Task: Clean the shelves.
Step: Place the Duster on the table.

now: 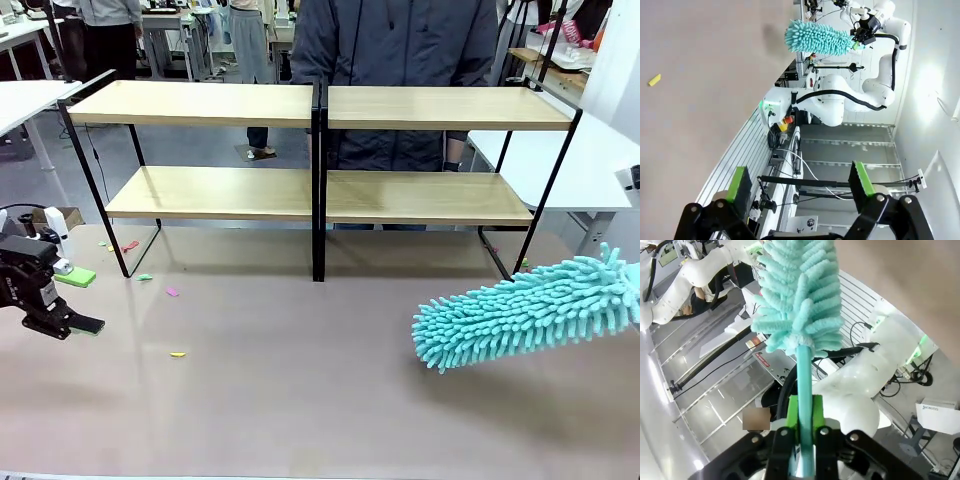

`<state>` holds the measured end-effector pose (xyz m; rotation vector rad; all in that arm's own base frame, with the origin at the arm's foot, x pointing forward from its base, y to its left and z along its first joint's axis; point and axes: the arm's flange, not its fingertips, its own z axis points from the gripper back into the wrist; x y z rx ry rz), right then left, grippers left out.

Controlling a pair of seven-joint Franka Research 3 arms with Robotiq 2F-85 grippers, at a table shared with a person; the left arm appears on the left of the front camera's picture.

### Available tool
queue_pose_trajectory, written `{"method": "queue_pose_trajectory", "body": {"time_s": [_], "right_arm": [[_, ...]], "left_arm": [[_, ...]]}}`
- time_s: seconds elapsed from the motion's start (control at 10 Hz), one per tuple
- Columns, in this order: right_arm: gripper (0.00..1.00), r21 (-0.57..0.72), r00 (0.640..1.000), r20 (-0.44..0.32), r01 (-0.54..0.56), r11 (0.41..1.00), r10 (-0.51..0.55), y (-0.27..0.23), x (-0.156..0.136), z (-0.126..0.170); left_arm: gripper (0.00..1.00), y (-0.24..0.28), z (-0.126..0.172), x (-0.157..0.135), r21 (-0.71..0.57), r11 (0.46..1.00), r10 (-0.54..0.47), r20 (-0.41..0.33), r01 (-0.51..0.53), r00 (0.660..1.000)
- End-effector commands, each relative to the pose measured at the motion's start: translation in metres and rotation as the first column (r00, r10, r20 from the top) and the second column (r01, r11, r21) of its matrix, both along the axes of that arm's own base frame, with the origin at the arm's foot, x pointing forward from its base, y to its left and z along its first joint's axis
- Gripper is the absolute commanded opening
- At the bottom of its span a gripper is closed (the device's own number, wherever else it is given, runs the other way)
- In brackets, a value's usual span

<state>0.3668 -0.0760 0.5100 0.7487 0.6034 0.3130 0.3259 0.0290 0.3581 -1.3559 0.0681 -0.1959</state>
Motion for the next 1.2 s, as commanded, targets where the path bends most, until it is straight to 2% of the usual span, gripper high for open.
{"method": "queue_pose_trajectory", "body": {"time_s": [0.0, 0.1, 0.2, 0.3, 0.4, 0.5, 0.7, 1.1], "right_arm": [[0.13, -0.003, 1.000, -0.017, 0.026, 1.000, -0.026, 0.000, 0.004, 0.002], [0.25, -0.012, 1.000, -0.020, 0.024, 1.000, -0.024, 0.000, 0.006, 0.001], [0.70, -0.026, 0.999, -0.016, 0.027, 0.999, -0.028, -0.001, 0.006, 0.001], [0.81, -0.028, 0.999, -0.007, 0.043, 0.999, -0.043, -0.006, 0.008, 0.001], [1.00, -0.041, 0.998, 0.005, 0.066, 0.997, -0.066, -0.010, 0.010, 0.002], [1.00, -0.050, 0.996, 0.020, 0.092, 0.994, -0.092, -0.015, 0.012, 0.002], [1.00, -0.094, 0.972, 0.115, 0.218, 0.971, -0.207, -0.035, 0.021, 0.008], [1.00, -0.097, 0.883, 0.270, 0.421, 0.902, -0.383, -0.081, 0.041, 0.032]], "left_arm": [[1.00, -0.003, 0.004, -0.002, -0.025, 1.000, 0.009, -0.008, -0.009, 1.000], [1.00, -0.003, 0.004, -0.002, -0.025, 1.000, 0.009, -0.008, -0.009, 1.000], [1.00, -0.003, 0.004, -0.002, -0.025, 1.000, 0.009, -0.008, -0.009, 1.000], [1.00, -0.003, 0.004, -0.002, -0.025, 1.000, 0.009, -0.008, -0.009, 1.000], [1.00, -0.003, 0.004, -0.002, -0.025, 1.000, 0.009, -0.008, -0.009, 1.000], [1.00, -0.003, 0.004, -0.002, -0.025, 1.000, 0.009, -0.008, -0.009, 1.000], [1.00, -0.003, 0.004, -0.002, -0.025, 1.000, 0.009, -0.008, -0.009, 1.000], [1.00, -0.003, 0.004, -0.002, -0.025, 1.000, 0.009, -0.008, -0.009, 1.000]]}}
